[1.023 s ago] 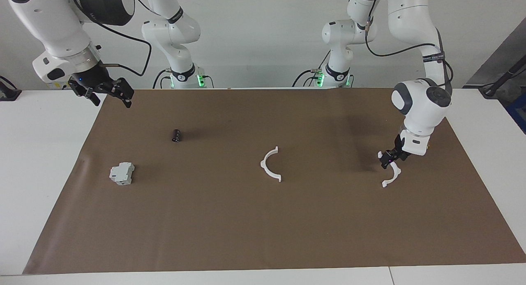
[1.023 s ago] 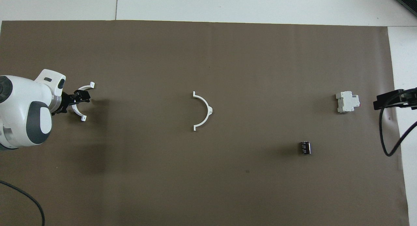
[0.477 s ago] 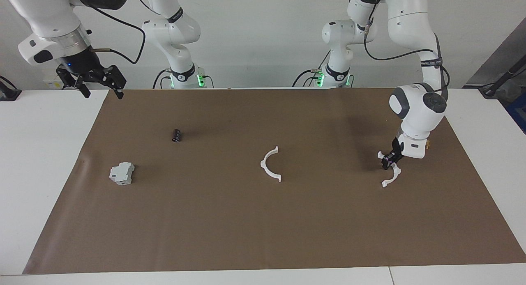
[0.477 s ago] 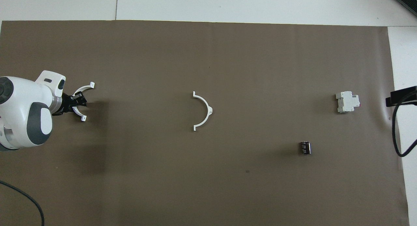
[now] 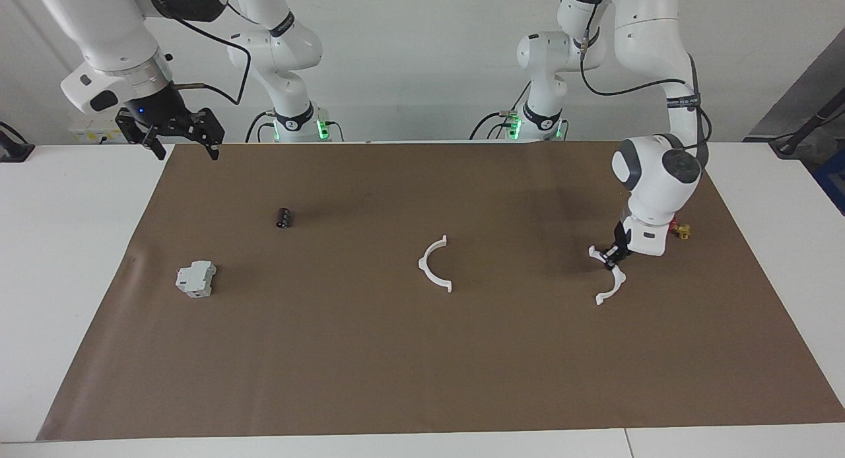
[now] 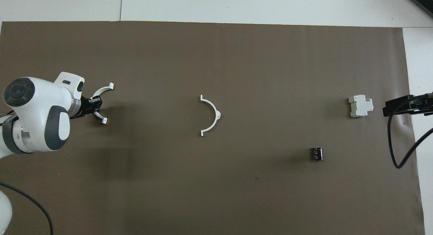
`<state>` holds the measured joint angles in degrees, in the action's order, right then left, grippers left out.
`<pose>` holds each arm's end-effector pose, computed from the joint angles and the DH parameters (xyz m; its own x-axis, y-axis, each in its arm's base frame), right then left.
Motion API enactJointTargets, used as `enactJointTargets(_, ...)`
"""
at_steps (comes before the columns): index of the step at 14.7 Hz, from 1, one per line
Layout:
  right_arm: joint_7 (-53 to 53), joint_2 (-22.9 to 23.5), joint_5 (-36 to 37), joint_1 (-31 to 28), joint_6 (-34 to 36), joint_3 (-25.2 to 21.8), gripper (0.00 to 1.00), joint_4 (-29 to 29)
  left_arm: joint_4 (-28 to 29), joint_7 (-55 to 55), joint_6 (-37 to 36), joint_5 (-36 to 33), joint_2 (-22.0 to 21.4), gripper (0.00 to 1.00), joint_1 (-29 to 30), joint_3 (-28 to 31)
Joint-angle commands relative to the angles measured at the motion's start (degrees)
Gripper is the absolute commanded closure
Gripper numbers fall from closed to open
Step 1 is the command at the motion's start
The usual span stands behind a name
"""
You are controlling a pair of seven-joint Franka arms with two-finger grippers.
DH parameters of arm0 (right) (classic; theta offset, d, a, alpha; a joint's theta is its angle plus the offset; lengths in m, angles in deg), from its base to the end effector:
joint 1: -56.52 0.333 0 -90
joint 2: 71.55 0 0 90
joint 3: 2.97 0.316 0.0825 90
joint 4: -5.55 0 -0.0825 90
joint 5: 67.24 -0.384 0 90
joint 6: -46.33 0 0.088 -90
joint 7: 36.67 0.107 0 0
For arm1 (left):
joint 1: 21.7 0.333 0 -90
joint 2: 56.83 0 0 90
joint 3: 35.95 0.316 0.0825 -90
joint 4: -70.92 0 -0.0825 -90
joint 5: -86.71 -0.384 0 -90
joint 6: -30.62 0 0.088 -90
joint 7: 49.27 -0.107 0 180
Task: Assemble drain pipe with both arms
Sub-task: 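Carry the clamp half to the placed half with the left gripper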
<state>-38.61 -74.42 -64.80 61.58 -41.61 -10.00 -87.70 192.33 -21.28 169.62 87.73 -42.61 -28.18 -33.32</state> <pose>0.5341 -0.0247 0.6219 0.9990 -0.0016 -0.0441 -0.0001 -0.9994 0.0350 0.5779 -0.0394 0.3008 0.9063 0.4194 0.0516 0.4185 -0.9078 0.0288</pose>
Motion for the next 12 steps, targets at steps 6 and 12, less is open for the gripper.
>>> enactJointTargets(6, 0.62, -1.88, 0.54, -0.57, -1.09, 0.08, 0.0, -2.03, -3.55, 29.11, -1.89, -0.67, -0.95, 1.0, -16.89, 0.36)
enactJointTargets(12, 0.53, -1.88, 0.54, -0.57, -1.09, 0.08, 0.0, -2.03, -8.63, 29.32, -10.03, -0.84, -1.48, 1.0, -19.45, 0.54)
